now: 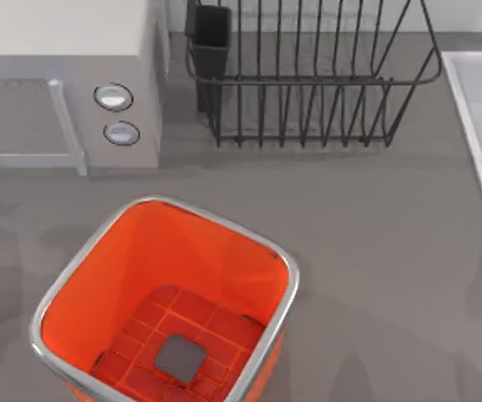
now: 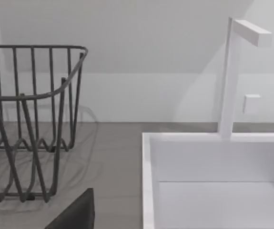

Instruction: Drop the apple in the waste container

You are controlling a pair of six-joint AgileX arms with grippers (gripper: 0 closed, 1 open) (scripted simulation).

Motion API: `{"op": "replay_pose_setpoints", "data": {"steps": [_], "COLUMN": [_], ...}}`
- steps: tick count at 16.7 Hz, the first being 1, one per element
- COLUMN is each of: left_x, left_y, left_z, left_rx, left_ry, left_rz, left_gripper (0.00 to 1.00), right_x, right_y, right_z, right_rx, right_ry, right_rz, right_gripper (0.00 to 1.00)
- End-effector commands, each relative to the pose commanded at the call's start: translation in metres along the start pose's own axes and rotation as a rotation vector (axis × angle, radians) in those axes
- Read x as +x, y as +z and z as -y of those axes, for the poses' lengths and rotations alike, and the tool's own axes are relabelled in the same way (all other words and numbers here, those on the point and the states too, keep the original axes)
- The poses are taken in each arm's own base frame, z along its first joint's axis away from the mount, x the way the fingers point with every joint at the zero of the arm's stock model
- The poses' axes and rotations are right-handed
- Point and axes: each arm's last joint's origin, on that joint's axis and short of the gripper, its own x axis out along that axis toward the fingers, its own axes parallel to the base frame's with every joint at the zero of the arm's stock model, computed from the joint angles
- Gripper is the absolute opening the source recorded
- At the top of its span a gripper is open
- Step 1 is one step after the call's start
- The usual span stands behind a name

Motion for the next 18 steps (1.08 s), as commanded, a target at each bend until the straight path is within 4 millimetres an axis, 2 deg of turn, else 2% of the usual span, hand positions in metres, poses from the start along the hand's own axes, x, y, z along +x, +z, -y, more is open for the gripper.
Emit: {"op": "replay_pose_setpoints", "data": {"steps": [3, 6, 13, 18], "left_x": [-0.011, -0.009, -0.009, -0.012], "left_y": [0.013, 0.023, 0.024, 0.026], "left_z": [-0.005, -0.008, -0.009, 0.012], "left_rx": [0.031, 0.059, 0.054, -0.066], "left_ry": [-0.036, -0.080, -0.084, -0.052], "left_rz": [-0.028, -0.060, -0.065, -0.080], "left_gripper": [0.00, 0.00, 0.00, 0.00], "right_x": [0.000, 0.000, 0.000, 0.000], "right_y": [0.000, 0.000, 0.000, 0.000], "right_z": [0.000, 0.000, 0.000, 0.000], "right_rx": [0.000, 0.000, 0.000, 0.000], "right_ry": [0.000, 0.000, 0.000, 0.000], "right_rz": [0.000, 0.000, 0.000, 0.000], "right_gripper": [1.00, 1.00, 1.00, 1.00]}}
